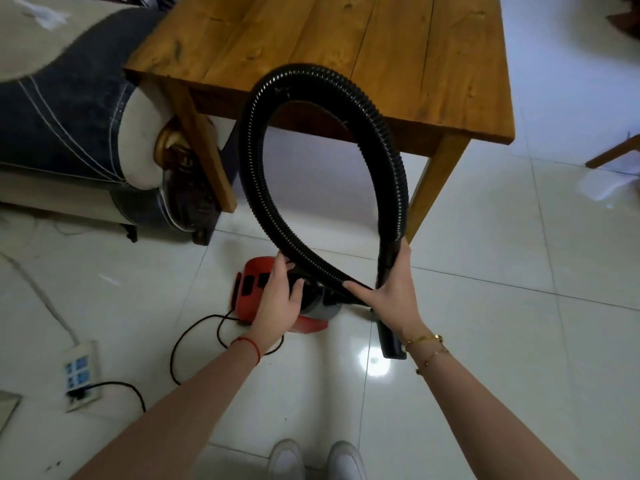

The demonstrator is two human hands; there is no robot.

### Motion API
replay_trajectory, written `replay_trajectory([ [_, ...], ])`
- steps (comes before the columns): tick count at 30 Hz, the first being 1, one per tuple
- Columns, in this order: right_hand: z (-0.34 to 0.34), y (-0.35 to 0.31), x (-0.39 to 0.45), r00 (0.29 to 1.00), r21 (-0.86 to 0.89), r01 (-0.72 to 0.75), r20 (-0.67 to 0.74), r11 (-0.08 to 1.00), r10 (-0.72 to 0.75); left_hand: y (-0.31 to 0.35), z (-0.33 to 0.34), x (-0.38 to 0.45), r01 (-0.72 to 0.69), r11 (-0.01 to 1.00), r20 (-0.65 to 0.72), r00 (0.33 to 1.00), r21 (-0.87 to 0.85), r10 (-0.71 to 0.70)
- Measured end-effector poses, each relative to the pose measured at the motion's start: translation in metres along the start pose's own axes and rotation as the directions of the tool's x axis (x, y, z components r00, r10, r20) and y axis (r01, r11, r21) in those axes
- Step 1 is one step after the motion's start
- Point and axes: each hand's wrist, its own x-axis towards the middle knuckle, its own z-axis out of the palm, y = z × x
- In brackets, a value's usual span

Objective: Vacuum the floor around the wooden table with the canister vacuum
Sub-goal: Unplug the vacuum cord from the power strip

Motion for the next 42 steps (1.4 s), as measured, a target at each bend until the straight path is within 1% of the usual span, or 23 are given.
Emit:
replay_trajectory([
  [3,0.019,0.021,0.007,0.995,-0.021,0.097,-0.026,0.995,-0.097,-0.022,0.003,0.013,-0.057,0.997,-0.015,0.998,0.048,0.058],
  [5,0.03,0.033,0.013,0.987,-0.058,0.158,-0.019,0.986,-0.16,-0.035,0.006,0.022,-0.1,0.992,-0.037,0.994,0.082,0.103],
  [8,0.047,0.052,0.018,0.971,-0.15,0.236,0.003,0.96,-0.238,-0.048,0.011,0.034,-0.166,0.982,-0.077,0.982,0.088,0.172],
  [10,0.055,0.066,0.022,0.96,-0.223,0.274,0.004,0.936,-0.28,-0.055,0.015,0.039,-0.239,0.968,-0.069,0.967,0.074,0.244],
  [13,0.064,0.082,0.031,0.935,-0.295,0.314,-0.069,0.902,-0.348,-0.071,0.019,0.044,-0.314,0.946,-0.047,0.947,0.081,0.319],
  [15,0.069,0.089,0.039,0.917,-0.304,0.33,-0.121,0.894,-0.38,-0.082,0.021,0.047,-0.322,0.937,-0.064,0.941,0.134,0.332],
  [17,0.074,0.095,0.046,0.906,-0.307,0.342,-0.142,0.888,-0.398,-0.096,0.024,0.049,-0.316,0.912,-0.061,0.938,0.261,0.342],
  [19,0.078,0.099,0.051,0.898,-0.304,0.348,-0.162,0.887,-0.408,-0.114,0.029,0.052,-0.304,0.885,-0.039,0.94,0.353,0.339],
  [23,0.079,0.105,0.056,0.873,-0.276,0.376,-0.213,0.885,-0.438,-0.152,0.035,0.052,-0.298,0.835,-0.023,0.938,0.463,0.347],
  [26,0.077,0.107,0.056,0.865,-0.258,0.388,-0.23,0.885,-0.447,-0.171,0.034,0.049,-0.267,0.781,-0.062,0.93,0.565,0.363],
  [27,0.076,0.107,0.056,0.863,-0.255,0.394,-0.229,0.883,-0.451,-0.175,0.032,0.047,-0.245,0.777,-0.09,0.929,0.58,0.359],
  [30,0.075,0.108,0.056,0.864,-0.243,0.393,-0.232,0.887,-0.447,-0.186,0.025,0.041,-0.146,0.814,-0.171,0.943,0.562,0.287],
  [33,0.078,0.107,0.056,0.86,-0.234,0.39,-0.253,0.891,-0.443,-0.199,0.019,0.033,-0.046,0.829,-0.201,0.961,0.557,0.188],
  [38,0.08,0.107,0.055,0.865,-0.197,0.372,-0.282,0.907,-0.415,-0.219,0.017,0.026,0.041,0.85,-0.129,0.991,0.525,0.032],
  [40,0.08,0.107,0.054,0.868,-0.184,0.365,-0.288,0.913,-0.405,-0.221,0.02,0.024,0.04,0.851,-0.11,0.994,0.524,0.021],
  [42,0.08,0.107,0.054,0.866,-0.183,0.367,-0.29,0.912,-0.407,-0.224,0.02,0.025,0.039,0.853,-0.12,0.992,0.52,0.028],
])
